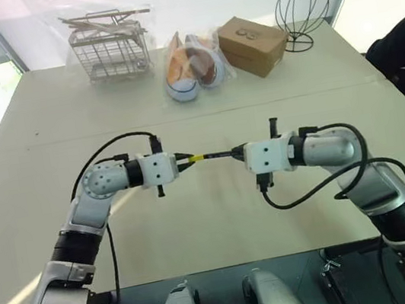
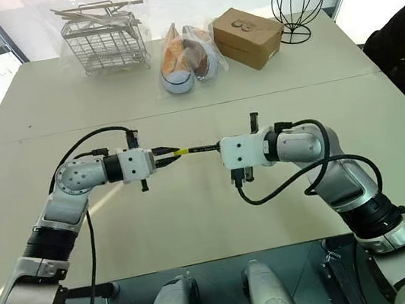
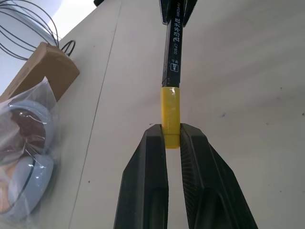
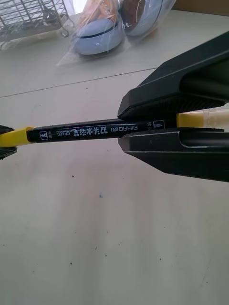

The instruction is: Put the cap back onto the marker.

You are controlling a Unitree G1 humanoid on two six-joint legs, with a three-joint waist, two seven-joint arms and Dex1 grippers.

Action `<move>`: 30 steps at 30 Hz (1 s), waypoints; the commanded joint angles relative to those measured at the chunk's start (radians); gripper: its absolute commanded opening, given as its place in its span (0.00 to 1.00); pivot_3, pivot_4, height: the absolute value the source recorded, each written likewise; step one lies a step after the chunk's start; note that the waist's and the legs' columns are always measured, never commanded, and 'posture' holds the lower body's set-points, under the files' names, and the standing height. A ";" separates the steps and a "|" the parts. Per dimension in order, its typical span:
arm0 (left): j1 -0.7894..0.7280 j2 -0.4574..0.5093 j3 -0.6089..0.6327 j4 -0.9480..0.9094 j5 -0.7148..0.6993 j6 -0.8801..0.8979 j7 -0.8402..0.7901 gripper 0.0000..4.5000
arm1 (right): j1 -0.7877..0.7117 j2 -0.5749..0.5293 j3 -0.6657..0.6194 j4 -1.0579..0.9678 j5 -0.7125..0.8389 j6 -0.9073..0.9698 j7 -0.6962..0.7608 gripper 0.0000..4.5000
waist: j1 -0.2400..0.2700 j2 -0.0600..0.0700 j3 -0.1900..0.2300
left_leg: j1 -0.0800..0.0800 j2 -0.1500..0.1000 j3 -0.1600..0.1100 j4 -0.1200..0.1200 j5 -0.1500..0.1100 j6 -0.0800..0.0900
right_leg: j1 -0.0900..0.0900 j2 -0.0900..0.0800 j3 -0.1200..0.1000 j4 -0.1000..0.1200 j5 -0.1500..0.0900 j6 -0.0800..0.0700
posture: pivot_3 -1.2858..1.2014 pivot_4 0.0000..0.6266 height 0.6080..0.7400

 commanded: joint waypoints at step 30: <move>-0.032 -0.070 0.004 0.000 -0.076 -0.144 -0.030 0.00 | -0.020 0.034 0.035 -0.080 0.062 -0.190 0.031 0.00 | 0.000 0.000 0.000 | 0.000 0.000 0.000 0.000 0.000 0.000 | 0.000 0.001 0.000 0.000 0.000 0.000 | 0.52 0.24 1.00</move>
